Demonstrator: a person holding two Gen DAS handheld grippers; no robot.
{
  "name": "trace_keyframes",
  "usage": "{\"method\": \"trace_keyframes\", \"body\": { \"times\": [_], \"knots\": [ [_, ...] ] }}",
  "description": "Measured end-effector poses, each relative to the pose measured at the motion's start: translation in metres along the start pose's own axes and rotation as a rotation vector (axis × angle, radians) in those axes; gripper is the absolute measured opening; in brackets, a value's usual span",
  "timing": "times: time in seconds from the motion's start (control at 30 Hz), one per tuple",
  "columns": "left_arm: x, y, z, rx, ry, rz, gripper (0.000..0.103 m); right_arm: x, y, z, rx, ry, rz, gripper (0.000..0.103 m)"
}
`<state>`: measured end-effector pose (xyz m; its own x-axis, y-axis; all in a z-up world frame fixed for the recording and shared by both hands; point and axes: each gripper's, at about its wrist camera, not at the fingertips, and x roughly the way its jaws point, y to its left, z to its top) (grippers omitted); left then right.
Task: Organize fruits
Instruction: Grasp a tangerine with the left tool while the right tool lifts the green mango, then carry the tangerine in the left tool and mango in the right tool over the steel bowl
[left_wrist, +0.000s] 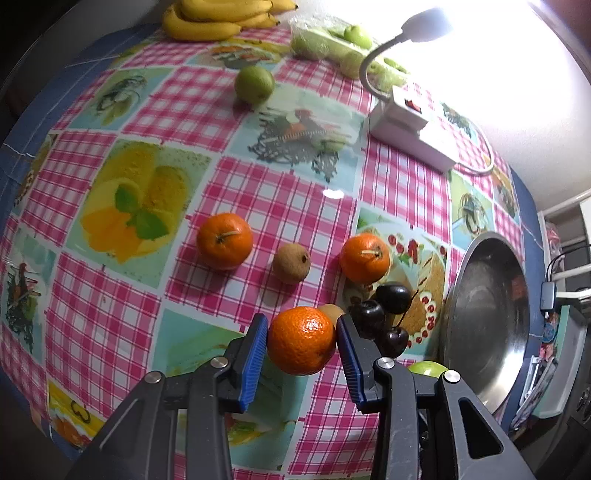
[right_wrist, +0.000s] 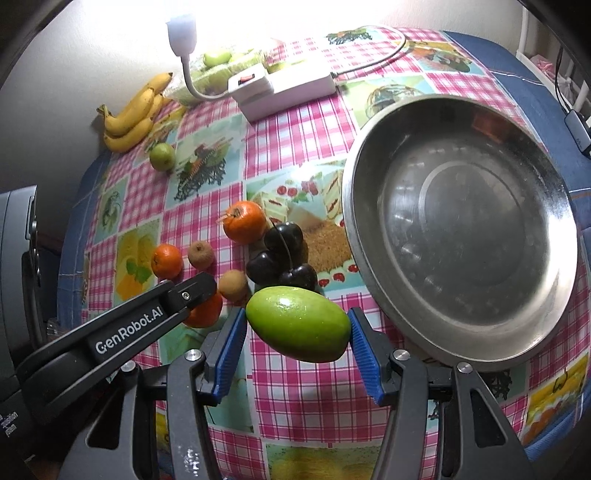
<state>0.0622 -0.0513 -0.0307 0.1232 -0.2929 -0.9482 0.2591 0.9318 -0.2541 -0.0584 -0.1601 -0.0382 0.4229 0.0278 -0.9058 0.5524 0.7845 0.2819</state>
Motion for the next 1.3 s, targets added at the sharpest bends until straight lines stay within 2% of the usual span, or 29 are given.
{"method": "trace_keyframes", "body": {
  "times": [0.2, 0.37, 0.57, 0.87, 1.07, 1.3],
  "knots": [
    [-0.013, -0.006, 0.005, 0.028, -0.054, 0.002, 0.041, -0.006, -0.010, 0.010, 0.025, -0.037, -0.042, 0.058],
    [-0.022, -0.025, 0.004, 0.093, -0.099, -0.013, 0.041, -0.014, -0.038, 0.021, 0.090, -0.079, -0.115, 0.058],
    [-0.026, -0.053, -0.001, 0.179, -0.127, -0.044, 0.041, -0.016, -0.079, 0.032, 0.196, -0.081, -0.147, 0.058],
    [-0.017, -0.127, -0.026, 0.399, -0.157, -0.091, 0.041, -0.023, -0.135, 0.036, 0.339, -0.101, -0.201, 0.058],
    [-0.003, -0.157, -0.035, 0.474, -0.152, -0.105, 0.041, -0.026, -0.161, 0.037, 0.399, -0.112, -0.229, 0.058],
    [0.016, -0.176, -0.039, 0.521, -0.149, -0.082, 0.041, -0.023, -0.175, 0.041, 0.422, -0.111, -0.237, 0.058]
  ]
}}
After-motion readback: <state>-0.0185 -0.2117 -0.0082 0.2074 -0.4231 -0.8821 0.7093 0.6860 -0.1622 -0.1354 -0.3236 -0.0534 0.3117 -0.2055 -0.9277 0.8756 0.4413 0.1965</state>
